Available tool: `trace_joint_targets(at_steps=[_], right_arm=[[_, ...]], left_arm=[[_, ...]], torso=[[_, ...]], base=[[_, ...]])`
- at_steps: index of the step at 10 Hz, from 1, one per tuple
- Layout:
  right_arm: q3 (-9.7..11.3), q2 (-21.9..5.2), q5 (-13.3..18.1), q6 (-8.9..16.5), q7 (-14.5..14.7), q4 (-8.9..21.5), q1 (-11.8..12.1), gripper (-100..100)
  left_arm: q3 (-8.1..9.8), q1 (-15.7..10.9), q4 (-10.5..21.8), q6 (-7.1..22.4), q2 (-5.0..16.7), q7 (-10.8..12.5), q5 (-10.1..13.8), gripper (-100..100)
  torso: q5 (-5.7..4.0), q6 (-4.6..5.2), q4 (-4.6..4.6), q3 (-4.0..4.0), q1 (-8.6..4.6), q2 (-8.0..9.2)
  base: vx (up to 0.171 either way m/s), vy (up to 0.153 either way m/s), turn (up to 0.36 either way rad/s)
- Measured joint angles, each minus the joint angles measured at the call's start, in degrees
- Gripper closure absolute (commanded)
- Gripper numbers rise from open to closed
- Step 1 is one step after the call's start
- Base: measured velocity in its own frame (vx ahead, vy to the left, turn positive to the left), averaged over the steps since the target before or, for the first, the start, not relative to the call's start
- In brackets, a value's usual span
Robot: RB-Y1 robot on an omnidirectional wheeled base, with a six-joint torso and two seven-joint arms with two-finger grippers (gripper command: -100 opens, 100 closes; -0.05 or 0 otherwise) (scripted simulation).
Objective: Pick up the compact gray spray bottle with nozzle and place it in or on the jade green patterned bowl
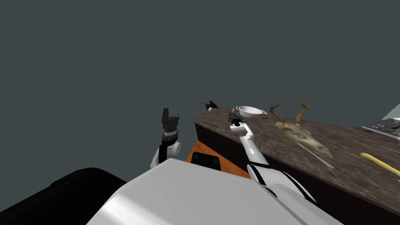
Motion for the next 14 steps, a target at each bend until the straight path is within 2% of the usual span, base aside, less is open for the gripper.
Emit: trace_joint_targets(at_steps=[1,2,6,14], right_arm=[[0.57,-0.13,0.15,1.50,0.96,1.12,-0.96,-100],[1.13,0.16,1.01,2.75,2.22,3.75,-3.01,-100],[3.26,0.37,1.58,8.74,5.86,6.75,-6.05,-100],[9.19,2.50,4.08,20.13,14.50,17.29,-14.77,-100]], left_arm=[[0.00,0.00,0.00,0.00,0.00,0.00,0.00,0],[0.00,0.00,0.00,0.00,0.00,0.00,0.00,0],[0.00,0.00,0.00,0.00,0.00,0.00,0.00,0],[0.01,0.00,0.00,0.00,0.01,0.00,0.00,0]], torso=[[0.00,-0.01,0.00,0.00,-0.05,-0.01],[-0.03,-0.02,-0.01,-0.02,-0.16,-0.04],[0.00,-0.01,0.00,-0.01,-0.03,-0.02],[-0.06,0.02,-0.02,-0.04,-0.25,-0.07]], base=[[0.007,-0.101,0.093],[0.009,-0.076,0.050],[0.005,-0.066,0.049],[0.011,-0.101,0.044]])
